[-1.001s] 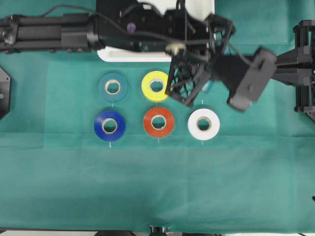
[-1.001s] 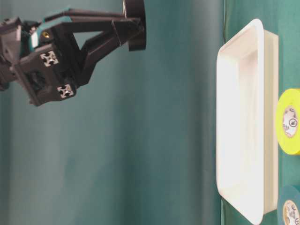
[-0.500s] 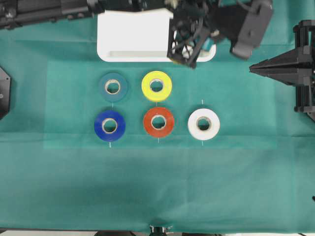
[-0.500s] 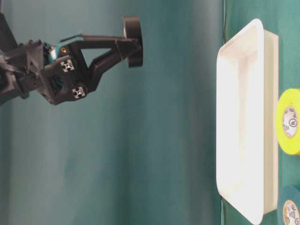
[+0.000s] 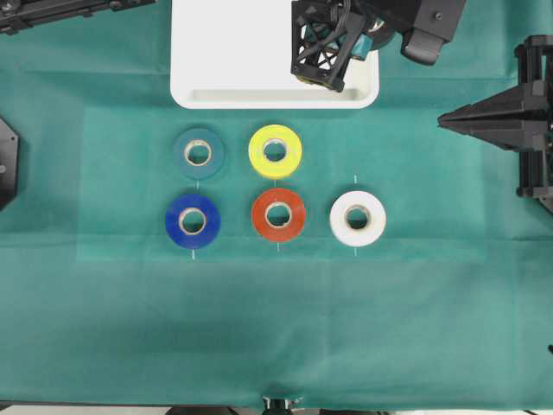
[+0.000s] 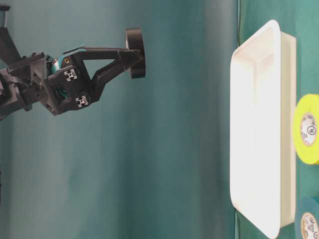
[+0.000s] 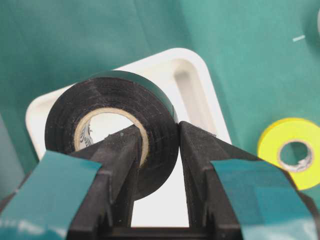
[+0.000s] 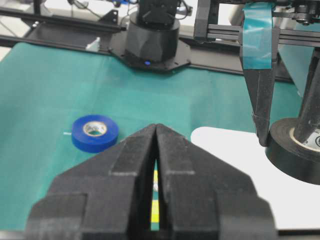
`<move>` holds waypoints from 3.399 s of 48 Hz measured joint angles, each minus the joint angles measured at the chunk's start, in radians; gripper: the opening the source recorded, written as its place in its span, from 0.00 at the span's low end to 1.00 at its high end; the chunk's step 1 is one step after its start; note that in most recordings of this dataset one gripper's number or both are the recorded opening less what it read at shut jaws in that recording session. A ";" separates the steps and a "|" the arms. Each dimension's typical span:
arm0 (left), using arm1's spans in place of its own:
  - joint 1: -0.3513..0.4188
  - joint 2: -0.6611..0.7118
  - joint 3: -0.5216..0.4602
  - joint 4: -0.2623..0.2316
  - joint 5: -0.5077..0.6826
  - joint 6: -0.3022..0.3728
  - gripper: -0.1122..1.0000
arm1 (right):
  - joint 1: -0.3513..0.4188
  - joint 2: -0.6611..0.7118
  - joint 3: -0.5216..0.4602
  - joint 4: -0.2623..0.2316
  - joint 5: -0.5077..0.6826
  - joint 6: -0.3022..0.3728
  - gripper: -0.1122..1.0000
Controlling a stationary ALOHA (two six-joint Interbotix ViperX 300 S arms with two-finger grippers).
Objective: Place the tape from the fixed location into the white case.
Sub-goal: 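Lift the black tape and carry it left over the white tray, then lower the black tape into the tray and open the left gripper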
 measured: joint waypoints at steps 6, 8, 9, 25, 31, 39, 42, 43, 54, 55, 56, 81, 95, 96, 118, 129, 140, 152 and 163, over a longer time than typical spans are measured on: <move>0.000 -0.002 0.003 0.000 -0.002 -0.011 0.30 | 0.000 0.000 0.000 0.002 0.002 0.000 0.10; 0.000 -0.006 0.012 0.000 0.000 -0.017 0.30 | 0.000 0.000 0.000 0.000 0.000 0.000 0.10; 0.002 -0.008 0.017 0.000 0.000 -0.020 0.30 | 0.000 0.000 0.000 0.002 0.000 0.000 0.10; 0.069 -0.098 0.206 -0.002 -0.044 -0.067 0.30 | 0.000 0.000 -0.008 0.000 0.000 -0.002 0.10; 0.080 -0.137 0.282 0.000 -0.089 -0.066 0.30 | 0.000 0.000 -0.008 0.000 0.002 -0.002 0.10; 0.089 -0.172 0.357 -0.003 -0.141 -0.066 0.30 | 0.000 0.000 -0.006 0.002 0.002 -0.003 0.10; 0.095 -0.179 0.368 -0.003 -0.152 -0.066 0.30 | 0.000 0.000 -0.008 0.000 0.002 -0.003 0.10; 0.097 -0.179 0.371 -0.003 -0.153 -0.066 0.30 | 0.000 0.000 -0.008 0.000 0.002 -0.003 0.10; 0.095 -0.181 0.376 -0.003 -0.160 -0.067 0.30 | 0.000 0.002 -0.008 0.000 0.000 -0.003 0.10; 0.095 -0.181 0.376 -0.003 -0.160 -0.067 0.30 | 0.000 0.000 -0.008 0.000 0.002 -0.003 0.10; 0.095 -0.181 0.376 -0.003 -0.160 -0.067 0.30 | 0.000 0.002 -0.008 0.000 0.002 -0.003 0.10; 0.095 -0.181 0.390 -0.003 -0.176 -0.066 0.30 | 0.000 0.000 -0.008 0.000 0.002 -0.003 0.10; 0.112 -0.179 0.495 -0.003 -0.256 -0.066 0.30 | 0.000 0.003 -0.008 0.000 0.002 -0.003 0.10; 0.115 -0.181 0.506 -0.003 -0.265 -0.067 0.30 | 0.000 0.005 -0.008 0.000 0.002 -0.003 0.10; 0.170 -0.133 0.670 -0.003 -0.468 -0.069 0.30 | 0.000 0.008 -0.008 0.000 0.000 -0.003 0.10; 0.172 -0.089 0.698 -0.003 -0.514 -0.075 0.30 | 0.000 0.011 -0.008 0.000 0.000 -0.003 0.10; 0.186 -0.057 0.716 -0.003 -0.523 -0.095 0.30 | 0.000 0.012 -0.008 -0.002 0.000 -0.003 0.10; 0.190 -0.058 0.718 -0.003 -0.526 -0.095 0.30 | 0.000 0.011 -0.008 -0.002 0.000 -0.003 0.10; 0.190 -0.058 0.718 -0.003 -0.526 -0.095 0.47 | 0.000 0.012 -0.008 -0.002 0.002 -0.003 0.10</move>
